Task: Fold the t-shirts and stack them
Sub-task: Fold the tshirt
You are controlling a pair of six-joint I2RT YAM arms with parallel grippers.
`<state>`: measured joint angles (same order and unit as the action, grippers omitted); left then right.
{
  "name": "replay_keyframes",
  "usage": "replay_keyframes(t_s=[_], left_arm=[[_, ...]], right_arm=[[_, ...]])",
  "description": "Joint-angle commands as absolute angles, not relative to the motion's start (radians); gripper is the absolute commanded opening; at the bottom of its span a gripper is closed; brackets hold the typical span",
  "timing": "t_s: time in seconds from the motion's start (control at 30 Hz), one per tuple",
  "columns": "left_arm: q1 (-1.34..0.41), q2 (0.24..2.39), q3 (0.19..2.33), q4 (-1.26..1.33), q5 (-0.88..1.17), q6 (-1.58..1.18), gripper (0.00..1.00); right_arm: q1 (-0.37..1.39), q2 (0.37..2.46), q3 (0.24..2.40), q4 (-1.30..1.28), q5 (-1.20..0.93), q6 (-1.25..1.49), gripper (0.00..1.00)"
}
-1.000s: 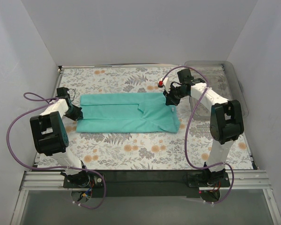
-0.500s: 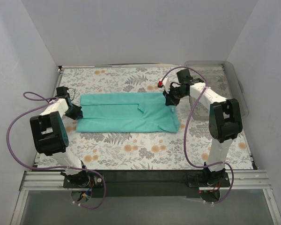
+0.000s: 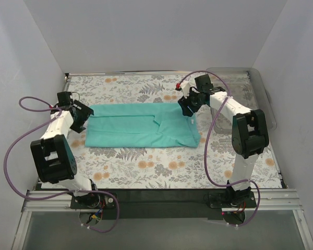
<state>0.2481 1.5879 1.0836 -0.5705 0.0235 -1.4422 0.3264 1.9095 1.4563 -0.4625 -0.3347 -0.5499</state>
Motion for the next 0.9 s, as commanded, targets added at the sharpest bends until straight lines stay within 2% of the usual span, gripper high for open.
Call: replay_keyframes(t_s=[0.0,0.03,0.17,0.23,0.5,0.87], left_arm=[[0.256,1.418,1.144,-0.508,0.06,-1.341,0.73],[0.256,1.393,1.141,-0.494,0.075,-1.289,0.73],[0.256,1.238,1.002,-0.405,0.176,-1.211,0.75],[0.256,1.175,0.944,-0.358,0.228,-1.201,0.79],[0.256,1.111,0.839,-0.379,0.268,-1.157,0.82],[0.256,1.117,0.807,-0.39,0.287,-1.131,0.82]], right_arm=[[0.331,1.815,1.517,-0.396,-0.287,-0.44,0.53],[0.33,1.796,1.508,-0.405,-0.319,-0.455,0.52],[0.331,1.698,1.441,-0.578,-0.723,-0.717,0.52],[0.331,1.652,1.381,-0.603,-0.785,-0.752,0.51],[0.331,1.574,1.259,-0.597,-0.77,-0.756,0.51],[0.328,1.598,1.221,-0.565,-0.736,-0.707,0.52]])
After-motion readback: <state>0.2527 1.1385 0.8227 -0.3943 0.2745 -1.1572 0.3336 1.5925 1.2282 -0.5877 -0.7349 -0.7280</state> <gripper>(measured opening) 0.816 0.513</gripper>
